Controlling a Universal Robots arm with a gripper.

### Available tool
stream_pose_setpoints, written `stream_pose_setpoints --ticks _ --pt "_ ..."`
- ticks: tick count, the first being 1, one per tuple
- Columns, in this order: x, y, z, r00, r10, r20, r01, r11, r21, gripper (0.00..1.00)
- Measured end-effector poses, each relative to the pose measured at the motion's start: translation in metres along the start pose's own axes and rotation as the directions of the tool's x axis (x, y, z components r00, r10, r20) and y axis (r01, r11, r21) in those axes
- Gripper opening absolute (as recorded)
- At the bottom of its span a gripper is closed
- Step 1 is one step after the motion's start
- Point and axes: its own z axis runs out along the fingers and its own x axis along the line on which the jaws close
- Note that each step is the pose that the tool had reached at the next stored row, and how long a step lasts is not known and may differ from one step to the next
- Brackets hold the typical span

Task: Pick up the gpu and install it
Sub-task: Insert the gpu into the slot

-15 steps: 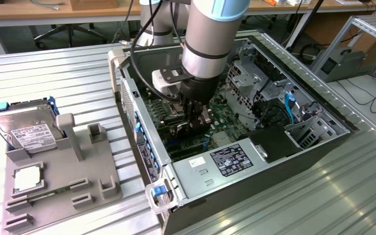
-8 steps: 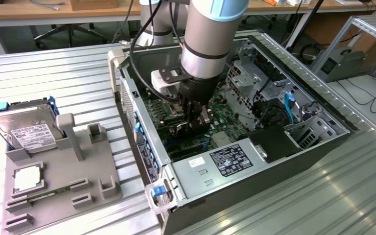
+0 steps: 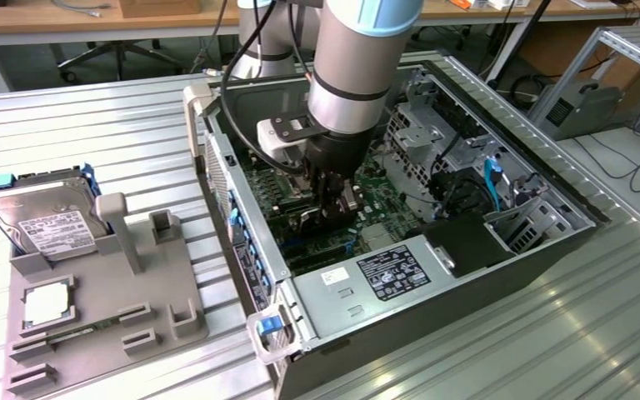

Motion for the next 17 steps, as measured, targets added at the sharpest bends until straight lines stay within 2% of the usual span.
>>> stream_pose_setpoints --ticks 17 --pt "0.0 0.0008 -0.0001 1.0 -0.006 0.0002 0.006 1.0 0.001 0.26"
